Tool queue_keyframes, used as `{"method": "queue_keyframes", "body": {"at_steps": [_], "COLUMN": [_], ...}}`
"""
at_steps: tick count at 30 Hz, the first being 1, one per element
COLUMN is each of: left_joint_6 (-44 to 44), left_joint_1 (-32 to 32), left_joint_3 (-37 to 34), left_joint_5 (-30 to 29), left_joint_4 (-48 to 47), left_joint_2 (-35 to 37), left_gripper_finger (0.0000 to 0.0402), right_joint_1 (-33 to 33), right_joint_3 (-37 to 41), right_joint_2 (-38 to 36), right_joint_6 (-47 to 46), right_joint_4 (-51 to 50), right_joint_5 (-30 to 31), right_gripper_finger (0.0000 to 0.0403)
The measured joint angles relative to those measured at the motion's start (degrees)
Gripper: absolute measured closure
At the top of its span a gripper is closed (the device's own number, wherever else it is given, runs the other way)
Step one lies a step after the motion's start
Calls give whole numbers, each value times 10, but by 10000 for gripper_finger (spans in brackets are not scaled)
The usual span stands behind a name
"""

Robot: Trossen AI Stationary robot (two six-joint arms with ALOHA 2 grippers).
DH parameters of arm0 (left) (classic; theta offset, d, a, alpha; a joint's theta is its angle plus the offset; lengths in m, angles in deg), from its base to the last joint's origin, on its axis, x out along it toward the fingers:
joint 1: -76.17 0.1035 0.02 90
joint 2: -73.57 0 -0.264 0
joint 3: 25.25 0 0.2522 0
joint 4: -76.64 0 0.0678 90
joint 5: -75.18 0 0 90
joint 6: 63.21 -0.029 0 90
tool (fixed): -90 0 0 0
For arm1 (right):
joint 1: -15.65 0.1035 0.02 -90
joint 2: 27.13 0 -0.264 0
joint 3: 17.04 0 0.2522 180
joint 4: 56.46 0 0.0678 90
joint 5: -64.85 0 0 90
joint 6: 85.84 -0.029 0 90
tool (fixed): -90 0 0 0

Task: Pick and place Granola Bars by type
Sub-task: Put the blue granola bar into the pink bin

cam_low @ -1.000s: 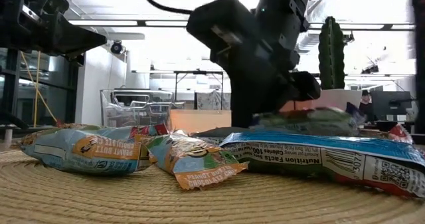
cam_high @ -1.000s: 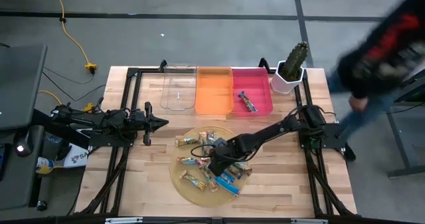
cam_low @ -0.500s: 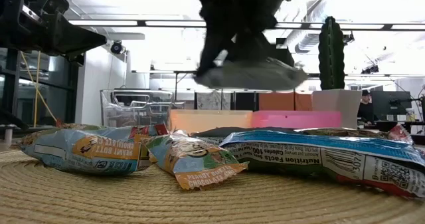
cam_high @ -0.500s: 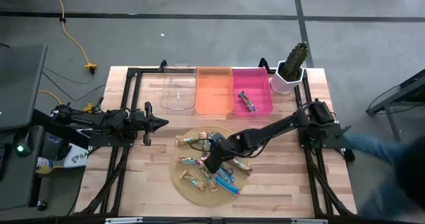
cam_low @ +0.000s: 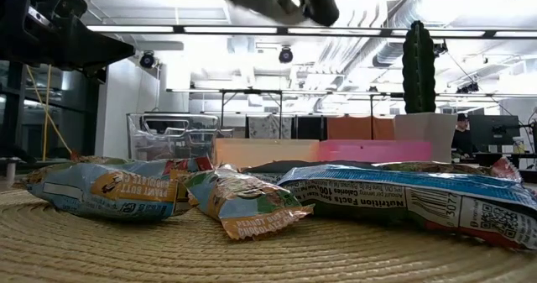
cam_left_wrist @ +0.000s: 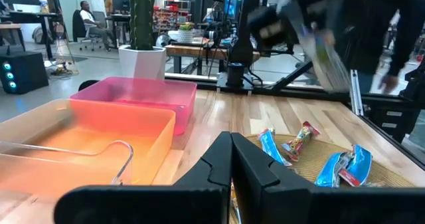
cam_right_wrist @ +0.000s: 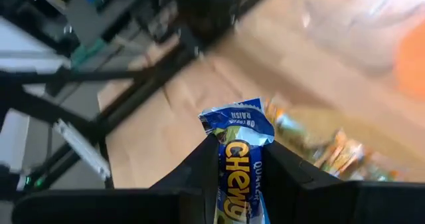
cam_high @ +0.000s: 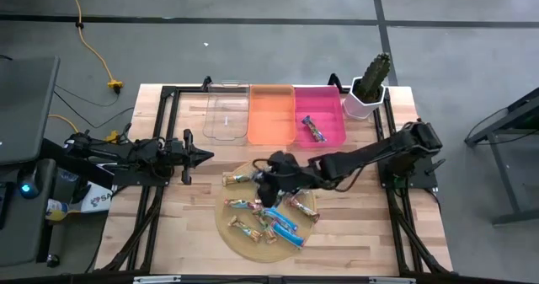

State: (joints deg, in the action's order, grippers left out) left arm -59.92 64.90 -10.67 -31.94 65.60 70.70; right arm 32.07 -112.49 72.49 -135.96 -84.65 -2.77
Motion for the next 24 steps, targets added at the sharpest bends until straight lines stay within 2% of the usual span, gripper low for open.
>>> {"method": "queue_keyframes", "body": {"at_steps": [4,10,17,20,24], "left_joint_6": [0,0,0,0,0], "left_joint_1": [0,0,0,0,0], "left_joint_3": [0,0,0,0,0], "left_joint_5": [0,0,0,0,0], "left_joint_4": [0,0,0,0,0], "left_joint_2": [0,0,0,0,0], "left_gripper_finger": [401,401,401,401,401], "right_joint_1": [-8,-35,-102,-150,-222], "right_joint_3": [0,0,0,0,0], "right_joint_2": [-48,-130,-193,-196,-178], "right_joint_6": [13,-6,-8,-1,24], "right_joint_4": [-48,-200,-317,-360,-406], "right_joint_5": [51,138,221,226,181], "right_gripper_finger": [324,324,324,324,324]}}
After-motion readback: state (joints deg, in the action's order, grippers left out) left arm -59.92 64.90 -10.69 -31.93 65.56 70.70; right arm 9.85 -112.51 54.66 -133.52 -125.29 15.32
